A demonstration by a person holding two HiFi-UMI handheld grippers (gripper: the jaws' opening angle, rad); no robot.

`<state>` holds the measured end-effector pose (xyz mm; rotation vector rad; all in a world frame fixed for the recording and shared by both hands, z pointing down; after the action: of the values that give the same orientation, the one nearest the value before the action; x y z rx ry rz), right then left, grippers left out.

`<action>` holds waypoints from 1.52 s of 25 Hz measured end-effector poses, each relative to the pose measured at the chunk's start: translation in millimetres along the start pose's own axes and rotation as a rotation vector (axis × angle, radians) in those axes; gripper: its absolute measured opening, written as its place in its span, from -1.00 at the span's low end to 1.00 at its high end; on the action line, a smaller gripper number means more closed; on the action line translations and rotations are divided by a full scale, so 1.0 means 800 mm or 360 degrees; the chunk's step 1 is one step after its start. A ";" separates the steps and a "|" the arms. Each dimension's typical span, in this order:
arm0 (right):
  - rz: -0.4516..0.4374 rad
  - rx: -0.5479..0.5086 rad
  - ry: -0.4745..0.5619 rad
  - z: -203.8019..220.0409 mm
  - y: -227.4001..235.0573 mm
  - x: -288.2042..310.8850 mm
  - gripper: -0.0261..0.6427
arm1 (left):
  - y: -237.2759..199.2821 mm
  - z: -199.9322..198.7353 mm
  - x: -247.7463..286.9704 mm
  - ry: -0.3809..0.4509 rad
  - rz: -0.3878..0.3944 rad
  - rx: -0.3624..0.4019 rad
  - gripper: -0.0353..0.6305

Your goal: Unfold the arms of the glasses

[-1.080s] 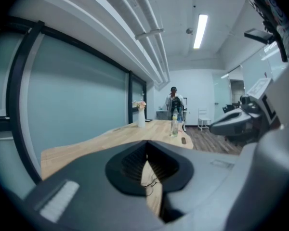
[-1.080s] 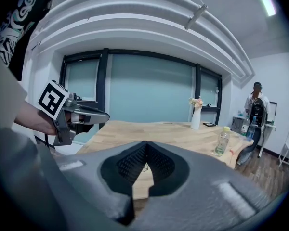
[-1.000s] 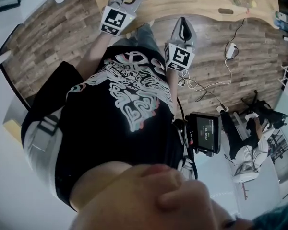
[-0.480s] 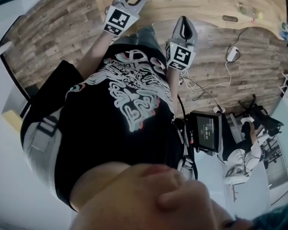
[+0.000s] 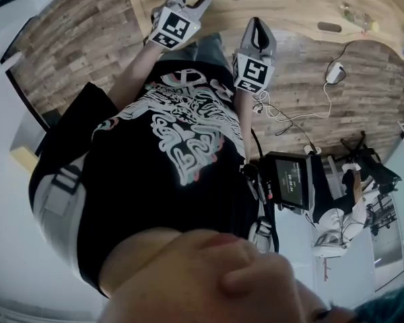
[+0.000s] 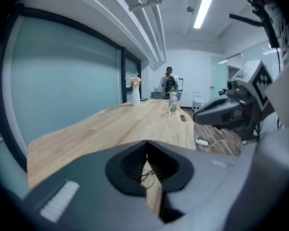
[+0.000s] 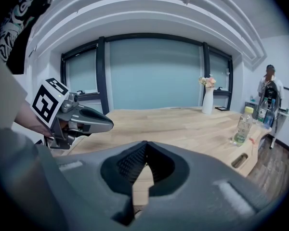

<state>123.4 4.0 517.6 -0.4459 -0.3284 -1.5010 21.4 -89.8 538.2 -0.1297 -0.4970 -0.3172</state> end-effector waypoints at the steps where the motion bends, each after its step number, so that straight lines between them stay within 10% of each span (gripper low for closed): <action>1: -0.0004 0.0009 -0.0015 0.005 0.003 0.004 -0.93 | 0.001 0.002 0.006 -0.0016 0.0013 0.0010 -0.93; 38: -0.0232 0.0040 -0.0223 0.062 0.051 0.115 -0.92 | 0.029 0.095 0.145 -0.0587 0.0246 0.0415 -0.71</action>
<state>171.9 -53.0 601.7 -0.5174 -0.4987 -1.6090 91.7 -84.0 660.3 0.0288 -0.8836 -0.0730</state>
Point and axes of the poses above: the fingertips, and each gripper's own axes: x forward along the fingers, y to its right, z out of its underside, the point moved 2 cm from there along -x, backward along the fingers, and after that the axes turned 6 degrees about -x, right-handed, at the moved point
